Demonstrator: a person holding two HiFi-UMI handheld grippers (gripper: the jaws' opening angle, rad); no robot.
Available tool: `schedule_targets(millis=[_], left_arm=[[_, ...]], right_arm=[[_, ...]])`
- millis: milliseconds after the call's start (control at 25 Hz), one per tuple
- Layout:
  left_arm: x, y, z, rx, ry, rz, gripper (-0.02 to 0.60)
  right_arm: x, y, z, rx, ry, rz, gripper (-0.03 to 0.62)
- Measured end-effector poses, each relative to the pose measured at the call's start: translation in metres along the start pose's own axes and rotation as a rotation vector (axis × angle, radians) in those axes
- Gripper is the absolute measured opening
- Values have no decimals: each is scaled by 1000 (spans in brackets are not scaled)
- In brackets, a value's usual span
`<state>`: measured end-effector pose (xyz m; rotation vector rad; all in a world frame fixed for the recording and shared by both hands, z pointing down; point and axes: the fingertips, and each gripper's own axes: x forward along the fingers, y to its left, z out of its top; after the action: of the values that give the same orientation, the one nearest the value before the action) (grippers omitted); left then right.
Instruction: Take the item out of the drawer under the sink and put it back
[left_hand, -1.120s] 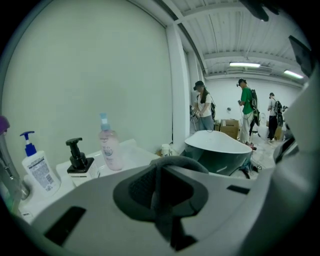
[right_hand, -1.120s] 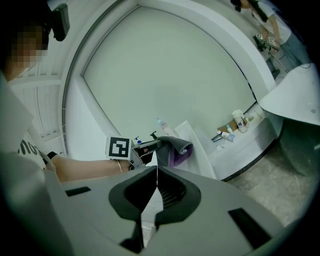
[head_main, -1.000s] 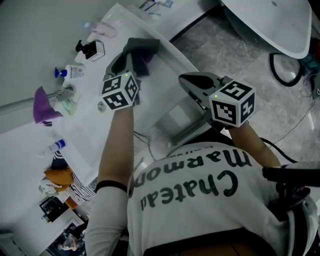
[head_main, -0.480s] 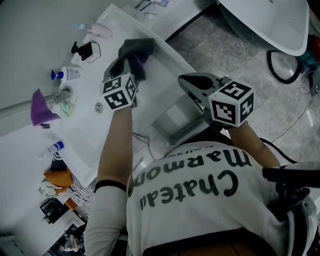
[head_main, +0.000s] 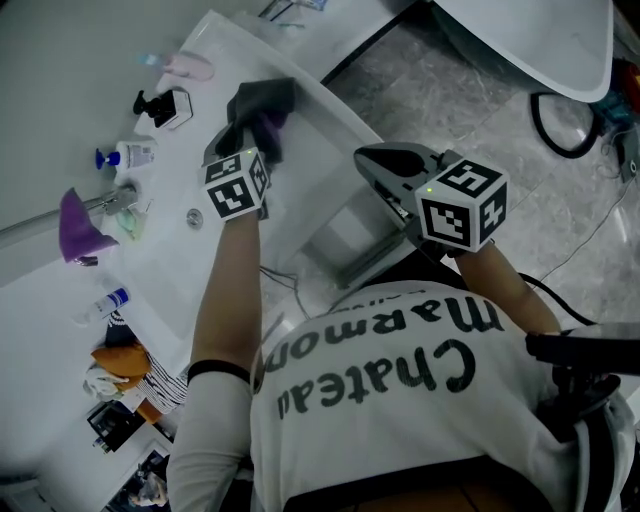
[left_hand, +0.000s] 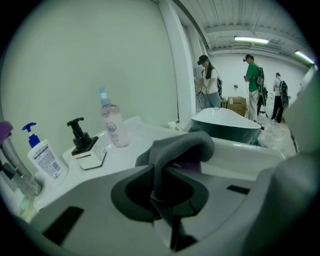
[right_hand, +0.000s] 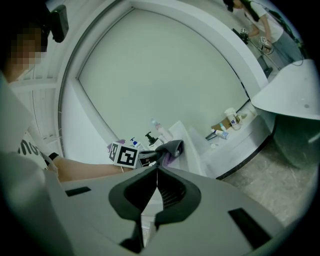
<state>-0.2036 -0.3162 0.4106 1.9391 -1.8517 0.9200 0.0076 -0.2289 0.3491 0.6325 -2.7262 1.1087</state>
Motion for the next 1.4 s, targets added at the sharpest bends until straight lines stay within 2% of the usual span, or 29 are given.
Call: schedule_targets(millis=[240, 440, 800, 920, 1200, 1320, 1400], left_arm=[[4, -6, -9, 75, 43, -8, 31], [9, -5, -13, 65, 62, -45, 32], [12, -5, -13, 58, 74, -56, 49], [14, -2, -13, 45, 67, -50, 97], [13, 7, -14, -24, 66, -68, 154], [12, 11, -16, -78, 67, -89, 230], [10, 15, -16, -125, 59, -104, 258]], right_arm=[[2, -2, 0, 7, 5, 4, 12], [10, 1, 2, 0, 5, 27, 11], [18, -1, 5, 11, 13, 47, 11], [21, -1, 9, 7, 12, 54, 12], [36, -1, 10, 5, 41, 66, 11], [42, 2, 9, -4, 59, 74, 11], [46, 4, 9, -6, 67, 77, 11]])
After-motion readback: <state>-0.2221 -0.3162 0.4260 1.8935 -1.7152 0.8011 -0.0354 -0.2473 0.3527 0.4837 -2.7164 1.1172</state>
